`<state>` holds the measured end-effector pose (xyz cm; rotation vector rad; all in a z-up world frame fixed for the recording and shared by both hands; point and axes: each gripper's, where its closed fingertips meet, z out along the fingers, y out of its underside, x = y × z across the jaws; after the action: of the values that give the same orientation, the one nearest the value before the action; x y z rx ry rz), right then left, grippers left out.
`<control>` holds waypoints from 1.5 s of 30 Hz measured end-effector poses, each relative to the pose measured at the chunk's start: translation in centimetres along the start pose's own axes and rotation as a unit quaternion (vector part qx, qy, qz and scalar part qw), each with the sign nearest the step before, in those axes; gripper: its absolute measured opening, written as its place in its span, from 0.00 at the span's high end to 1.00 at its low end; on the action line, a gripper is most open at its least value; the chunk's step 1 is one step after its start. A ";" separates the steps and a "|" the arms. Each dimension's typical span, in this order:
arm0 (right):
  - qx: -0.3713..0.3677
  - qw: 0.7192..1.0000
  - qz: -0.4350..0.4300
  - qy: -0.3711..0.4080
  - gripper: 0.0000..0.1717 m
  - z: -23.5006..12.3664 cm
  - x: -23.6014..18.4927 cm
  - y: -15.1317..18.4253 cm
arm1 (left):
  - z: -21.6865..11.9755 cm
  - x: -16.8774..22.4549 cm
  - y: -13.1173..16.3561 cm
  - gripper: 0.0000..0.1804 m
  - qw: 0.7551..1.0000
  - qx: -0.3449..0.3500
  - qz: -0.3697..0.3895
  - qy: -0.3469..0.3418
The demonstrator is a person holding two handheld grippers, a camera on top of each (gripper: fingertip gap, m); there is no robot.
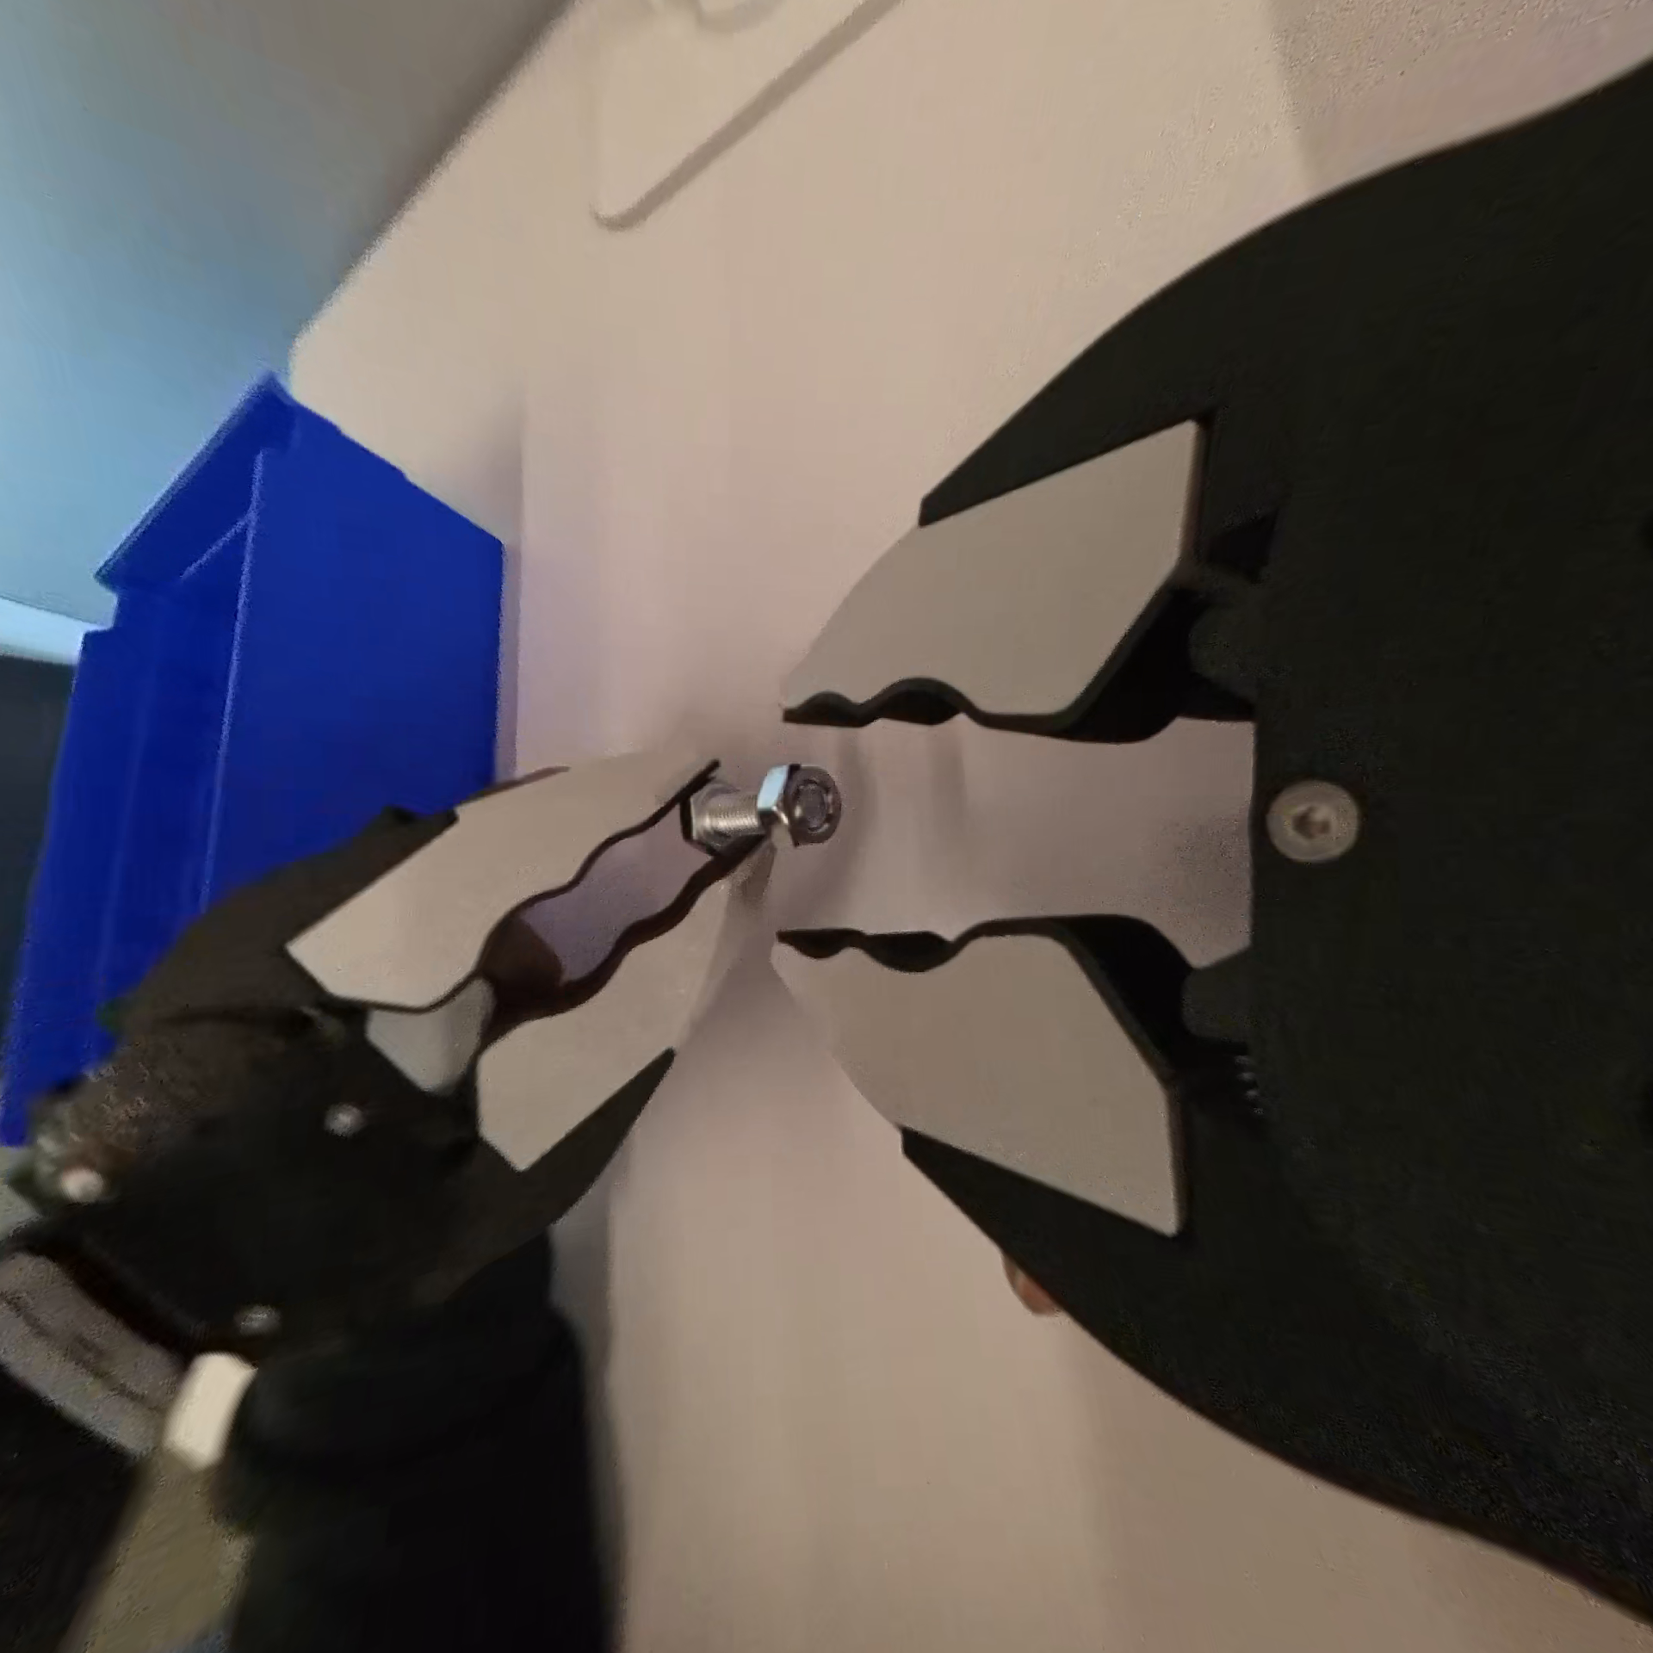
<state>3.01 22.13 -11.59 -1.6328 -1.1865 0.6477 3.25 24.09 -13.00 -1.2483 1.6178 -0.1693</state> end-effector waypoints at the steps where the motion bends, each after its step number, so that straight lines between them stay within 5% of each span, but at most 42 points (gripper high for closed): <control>1: 0.001 1.000 0.025 -0.013 0.77 0.1 -0.2 0.1 | -0.1 -0.1 -0.1 0.90 1.000 0.001 0.011 -0.009; 4: -0.019 1.000 0.022 -0.011 0.89 0.4 -0.2 0.8 | -0.3 0.2 -0.6 0.90 1.000 0.010 0.028 -0.007; 7: -0.033 0.988 -0.147 0.020 0.90 0.2 -0.5 1.3 | -0.2 1.0 -0.6 0.90 0.999 0.010 -0.003 0.032; 9: -0.045 0.937 -0.341 0.054 0.90 0.1 -1.0 1.7 | -0.3 2.3 -0.6 0.90 0.994 0.016 -0.053 0.095; 11: -0.055 0.891 -0.443 0.077 0.90 0.2 -1.3 1.9 | -0.3 3.2 -0.4 0.90 0.988 0.012 -0.075 0.132; 17: -0.008 0.979 -0.198 0.053 0.75 -0.3 -0.5 -0.3 | -0.3 0.9 -0.2 0.90 0.996 0.013 -0.070 0.056; 22: 0.004 1.000 0.000 0.011 0.78 0.2 0.2 0.0 | -0.4 0.1 -0.2 0.90 1.000 0.009 -0.009 0.005; 24: -0.014 1.000 -0.016 -0.001 0.85 0.5 -0.2 0.7 | -0.5 0.3 -0.5 0.90 1.000 0.014 0.005 0.006; 27: -0.040 0.981 -0.184 0.037 0.90 0.5 -0.5 1.4 | -0.4 1.1 -0.4 0.90 0.999 0.009 -0.004 0.037; 31: -0.044 0.894 -0.439 0.071 0.89 0.3 -1.6 1.8 | -0.5 3.5 -0.3 0.90 0.987 0.012 -0.079 0.143; 33: -0.027 0.914 -0.399 0.072 0.87 0.2 -1.5 1.0 | -0.5 3.3 -0.5 0.90 0.986 0.019 -0.088 0.137; 37: 0.005 0.982 -0.182 0.048 0.73 0.0 -0.4 -0.6 | -0.3 1.6 -0.4 0.90 0.995 0.018 -0.067 0.076; 41: 0.014 1.000 -0.008 0.004 0.76 0.5 -0.1 -0.3 | -0.3 0.7 -0.2 0.90 1.000 0.008 -0.007 0.023; 43: -0.015 1.000 0.010 -0.010 0.87 0.9 -0.4 0.7 | -0.5 0.7 -0.7 0.90 1.000 0.017 0.007 0.015; 45: -0.034 0.997 -0.067 0.003 0.88 0.9 -0.6 1.3 | -0.5 1.2 -0.6 0.90 0.999 0.015 -0.001 0.034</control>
<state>2.55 21.90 -13.18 -1.5932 -1.3137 0.5221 3.32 22.68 -13.15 -1.2334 1.6670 -0.2387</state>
